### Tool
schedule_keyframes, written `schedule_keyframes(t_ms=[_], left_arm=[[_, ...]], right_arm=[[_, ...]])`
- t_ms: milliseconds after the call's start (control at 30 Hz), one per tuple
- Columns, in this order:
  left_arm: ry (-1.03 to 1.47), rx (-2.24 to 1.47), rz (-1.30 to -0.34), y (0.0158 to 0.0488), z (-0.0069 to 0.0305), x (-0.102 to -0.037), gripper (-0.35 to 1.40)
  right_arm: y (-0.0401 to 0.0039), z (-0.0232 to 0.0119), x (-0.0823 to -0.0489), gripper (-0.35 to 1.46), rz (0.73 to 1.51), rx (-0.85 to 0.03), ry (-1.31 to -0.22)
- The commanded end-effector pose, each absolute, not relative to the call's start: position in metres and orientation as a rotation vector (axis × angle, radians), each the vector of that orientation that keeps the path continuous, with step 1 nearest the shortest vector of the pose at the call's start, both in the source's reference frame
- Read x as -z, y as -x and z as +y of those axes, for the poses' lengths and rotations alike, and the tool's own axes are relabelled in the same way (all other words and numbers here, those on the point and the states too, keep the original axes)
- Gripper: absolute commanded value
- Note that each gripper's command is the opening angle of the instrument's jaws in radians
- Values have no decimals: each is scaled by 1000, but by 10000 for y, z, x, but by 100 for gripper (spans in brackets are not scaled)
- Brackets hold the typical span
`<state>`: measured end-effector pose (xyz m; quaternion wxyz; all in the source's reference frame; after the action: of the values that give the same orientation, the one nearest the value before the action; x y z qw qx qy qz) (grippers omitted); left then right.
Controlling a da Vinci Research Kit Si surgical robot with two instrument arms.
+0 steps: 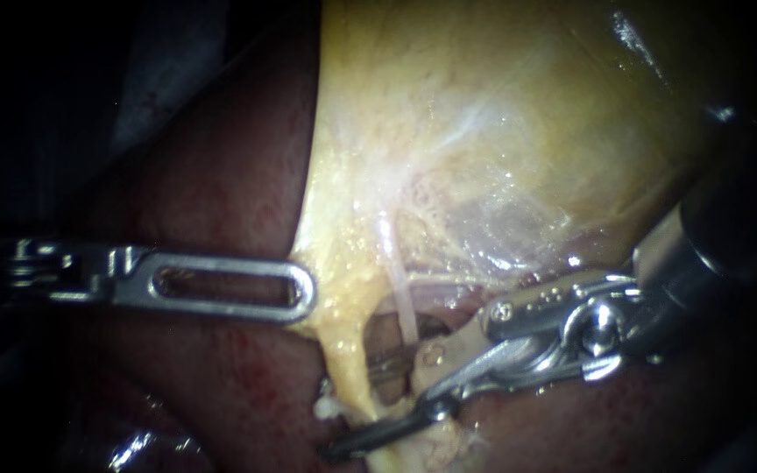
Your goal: Going back first clip left tube
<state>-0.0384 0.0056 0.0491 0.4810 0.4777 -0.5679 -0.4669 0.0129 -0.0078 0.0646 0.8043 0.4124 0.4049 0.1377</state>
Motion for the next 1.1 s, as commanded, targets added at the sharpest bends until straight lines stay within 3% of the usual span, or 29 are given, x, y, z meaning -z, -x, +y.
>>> schedule_keyframes(t_ms=[33, 667, 1100], left_arm=[[-1165, 1139, -1385, 385, 56, -491, -35], [-1165, 1137, -1385, 387, 55, -492, -35], [-1167, 1134, -1384, 387, 55, -492, -35]], right_arm=[[-130, -79, -647, 38, 867, -294, -882], [-140, -88, -659, 38, 867, -261, -882], [-105, -45, -642, 39, 909, -241, -837]])
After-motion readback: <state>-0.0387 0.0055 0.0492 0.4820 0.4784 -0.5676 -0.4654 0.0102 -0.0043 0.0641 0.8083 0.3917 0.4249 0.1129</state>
